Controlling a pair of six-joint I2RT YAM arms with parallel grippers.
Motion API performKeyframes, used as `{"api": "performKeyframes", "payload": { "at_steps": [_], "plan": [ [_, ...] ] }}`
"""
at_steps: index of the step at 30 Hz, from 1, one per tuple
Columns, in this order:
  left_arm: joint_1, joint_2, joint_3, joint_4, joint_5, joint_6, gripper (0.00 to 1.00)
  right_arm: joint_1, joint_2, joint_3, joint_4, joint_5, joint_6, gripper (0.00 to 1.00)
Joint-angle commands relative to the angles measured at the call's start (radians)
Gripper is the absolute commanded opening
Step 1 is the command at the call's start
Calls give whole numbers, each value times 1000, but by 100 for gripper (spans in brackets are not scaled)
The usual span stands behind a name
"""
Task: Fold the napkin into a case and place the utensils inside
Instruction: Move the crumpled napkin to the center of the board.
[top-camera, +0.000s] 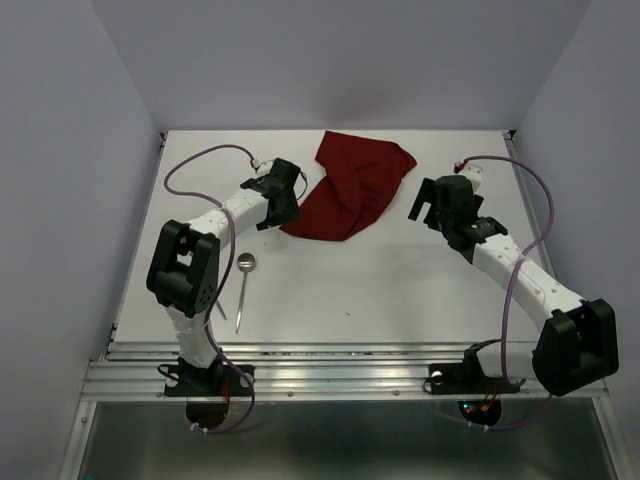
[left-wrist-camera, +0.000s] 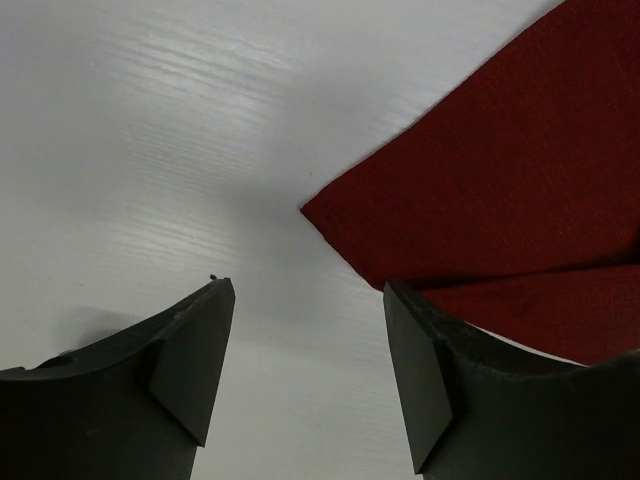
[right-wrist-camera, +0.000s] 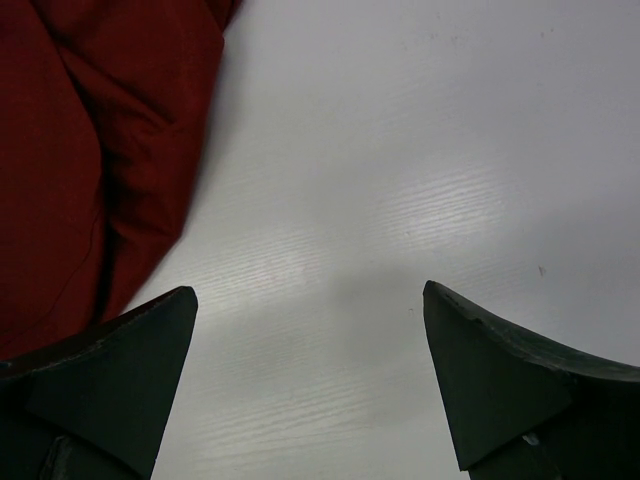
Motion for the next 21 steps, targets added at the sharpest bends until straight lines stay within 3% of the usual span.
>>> {"api": "performKeyframes", "payload": {
  "at_steps": [1,5,13,21],
  "plan": [
    [-5,23,-30,36,38,-98,73,-3,-41,-11,65,-24,-18,100],
    [-9,76,-10,57,93,-139,68,-3,-47,-18,67,-31,-20,100],
    [-55,142,10,11,64,-269,67,-3,-78,-43,65,-34,-18,100],
    [-52,188,44,31,46,-297,61,-3,-77,-37,65,-41,-28,100]
  ]
}}
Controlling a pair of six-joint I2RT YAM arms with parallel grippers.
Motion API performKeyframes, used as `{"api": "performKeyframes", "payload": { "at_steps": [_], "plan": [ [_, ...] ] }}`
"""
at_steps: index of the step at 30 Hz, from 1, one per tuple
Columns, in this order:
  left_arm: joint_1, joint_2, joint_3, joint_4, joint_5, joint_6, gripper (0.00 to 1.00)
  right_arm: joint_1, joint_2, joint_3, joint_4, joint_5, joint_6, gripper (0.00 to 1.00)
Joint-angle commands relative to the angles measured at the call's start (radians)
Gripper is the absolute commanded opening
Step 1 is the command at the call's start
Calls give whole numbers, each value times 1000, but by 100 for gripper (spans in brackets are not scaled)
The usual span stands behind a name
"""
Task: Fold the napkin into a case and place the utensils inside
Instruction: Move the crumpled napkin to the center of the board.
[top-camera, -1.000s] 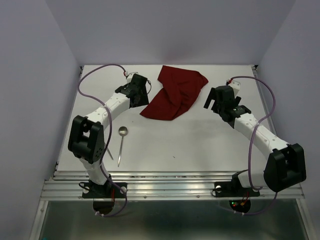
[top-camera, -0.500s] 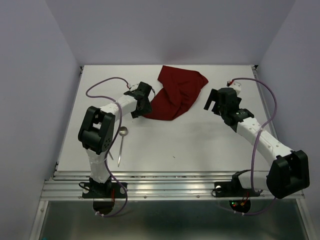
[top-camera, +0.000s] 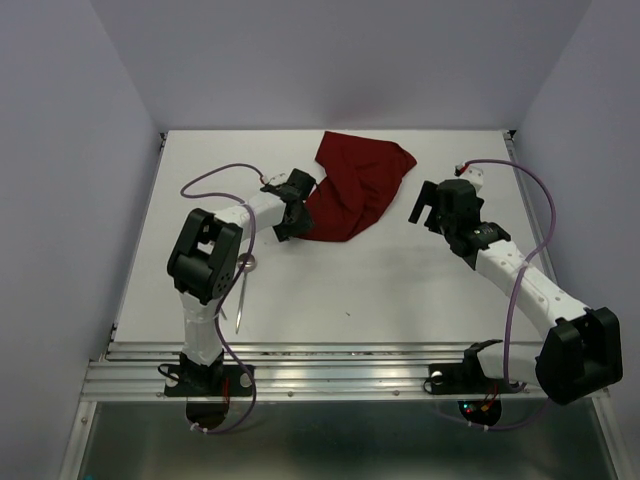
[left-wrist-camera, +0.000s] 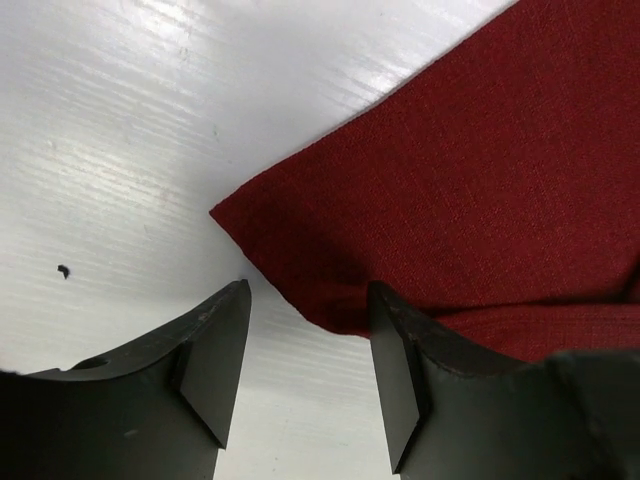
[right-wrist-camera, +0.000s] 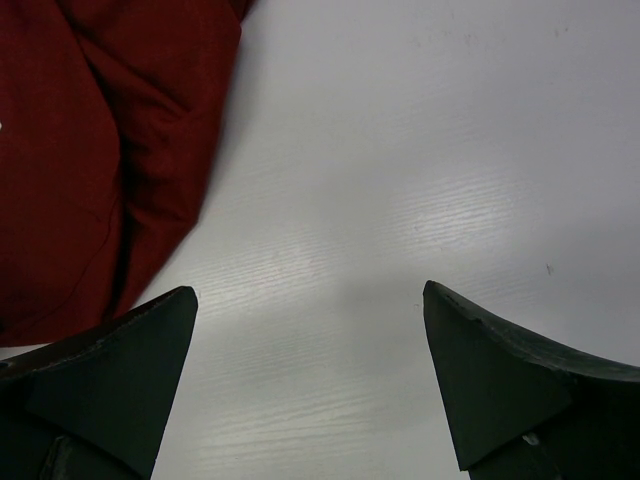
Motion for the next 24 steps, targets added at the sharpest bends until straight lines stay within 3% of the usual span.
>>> {"api": "performKeyframes", "payload": {
  "at_steps": [1,8,11,12,13,24],
  "plan": [
    [3,42,51,-12,-24,-42,60,-3,-27,6,34,-5,-16,100],
    [18,86,52,13,-15,-40,39,-3,-32,-3,34,-4,-16,100],
    [18,102,58,17,-12,-28,21,-3,-26,-5,36,-13,-13,100],
    [18,105,60,20,-10,-22,7,-3,-24,-5,36,-16,-13,100],
    [18,105,64,20,-7,-10,0,-3,-22,-3,34,-21,-13,100],
    [34,-94,-31,28,0,121,0,19,134,162,-5,-217,-79,98]
  ]
}}
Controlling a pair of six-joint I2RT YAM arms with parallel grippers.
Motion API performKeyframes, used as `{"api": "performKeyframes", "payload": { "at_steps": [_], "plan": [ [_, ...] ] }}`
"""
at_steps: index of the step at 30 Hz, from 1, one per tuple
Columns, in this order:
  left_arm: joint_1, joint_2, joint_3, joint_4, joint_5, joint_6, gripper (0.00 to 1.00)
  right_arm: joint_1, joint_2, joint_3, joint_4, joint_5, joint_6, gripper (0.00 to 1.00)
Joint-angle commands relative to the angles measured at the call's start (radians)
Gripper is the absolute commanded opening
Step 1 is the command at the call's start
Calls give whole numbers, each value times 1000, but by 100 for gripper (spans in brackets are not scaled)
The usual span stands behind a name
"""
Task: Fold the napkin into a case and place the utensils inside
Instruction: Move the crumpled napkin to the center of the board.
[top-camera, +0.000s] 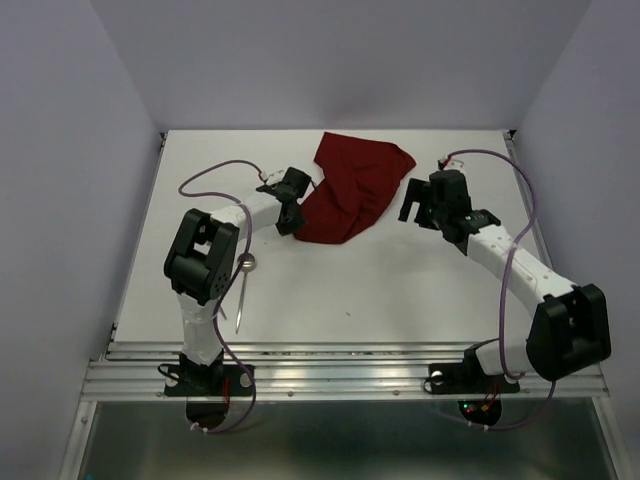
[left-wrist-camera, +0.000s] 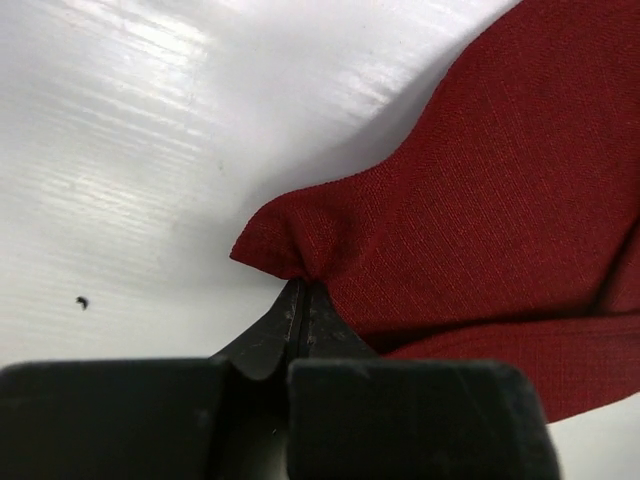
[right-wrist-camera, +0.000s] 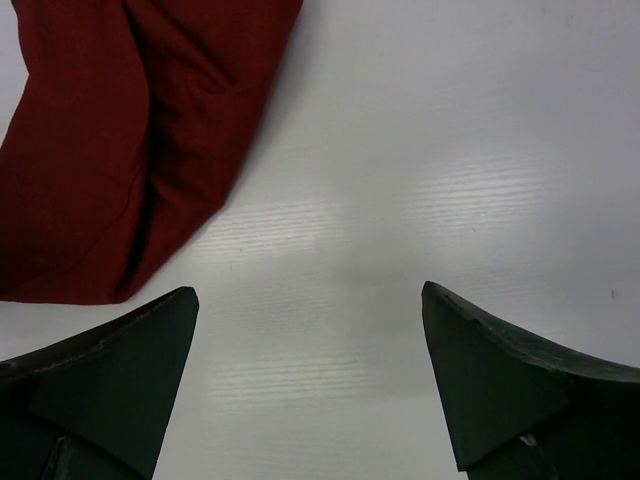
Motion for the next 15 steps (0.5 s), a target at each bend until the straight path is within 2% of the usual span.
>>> {"api": "performKeyframes", "payload": {
  "at_steps": [1,8,15],
  "plan": [
    [13,-117,-52,-13,6,82,0,28,113,141,0,-96,-35,95],
    [14,-176,-135,14,34,98,0,51,403,381,35,-222,14,66],
    [14,-231,-204,53,58,114,0,51,704,685,30,-352,29,64]
  ]
}}
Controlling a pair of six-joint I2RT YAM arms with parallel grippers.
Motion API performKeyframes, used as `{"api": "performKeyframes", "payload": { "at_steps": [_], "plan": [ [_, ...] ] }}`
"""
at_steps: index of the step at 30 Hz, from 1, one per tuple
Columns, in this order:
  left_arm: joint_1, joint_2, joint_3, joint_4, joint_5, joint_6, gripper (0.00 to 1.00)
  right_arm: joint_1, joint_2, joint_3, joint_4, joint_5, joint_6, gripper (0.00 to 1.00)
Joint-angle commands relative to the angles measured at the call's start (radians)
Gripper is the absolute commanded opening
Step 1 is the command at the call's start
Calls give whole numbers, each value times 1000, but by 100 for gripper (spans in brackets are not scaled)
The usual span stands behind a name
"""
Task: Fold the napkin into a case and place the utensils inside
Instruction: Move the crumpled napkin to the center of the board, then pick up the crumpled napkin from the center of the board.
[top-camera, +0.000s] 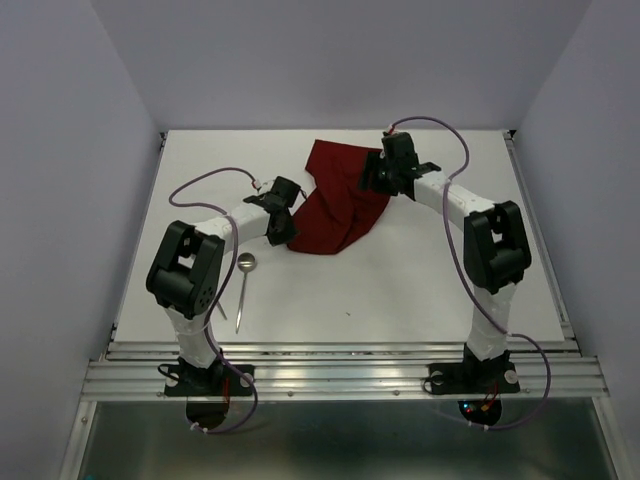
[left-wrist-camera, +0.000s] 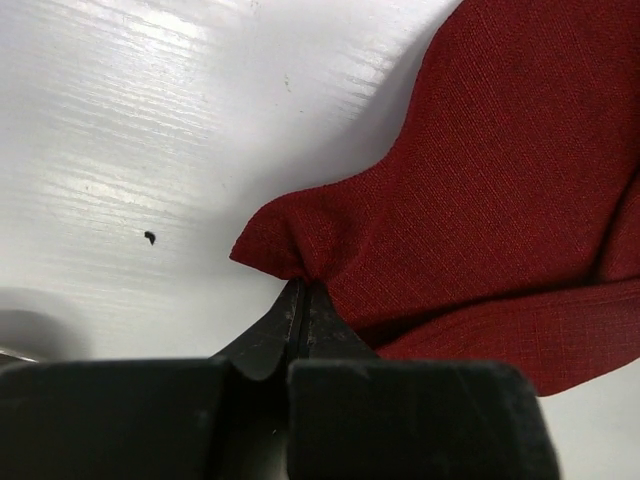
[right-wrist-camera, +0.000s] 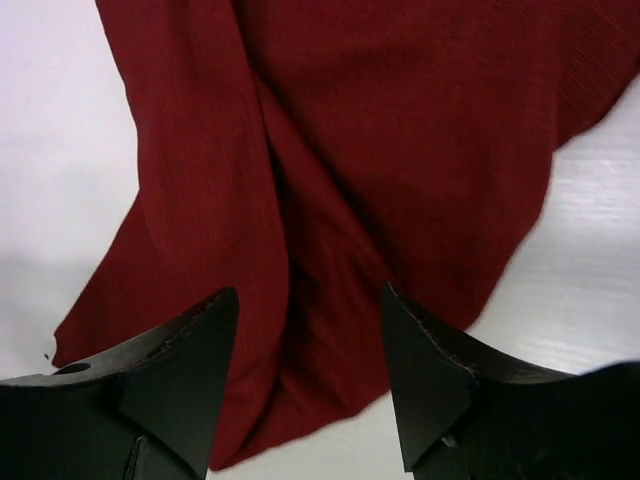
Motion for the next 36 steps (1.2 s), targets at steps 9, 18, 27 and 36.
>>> {"api": "performKeyframes", "payload": {
  "at_steps": [9,18,27,36],
  "plan": [
    [2,-86,-34,19,28,47,0,12,385,492,48,-217,30,72],
    [2,-115,-58,16,27,45,0,12,577,742,49,-264,50,82],
    [2,-144,-101,33,30,39,0,21,640,813,54,-335,55,75],
    [2,-152,-115,50,42,41,0,30,637,808,59,-398,64,55]
  ]
}}
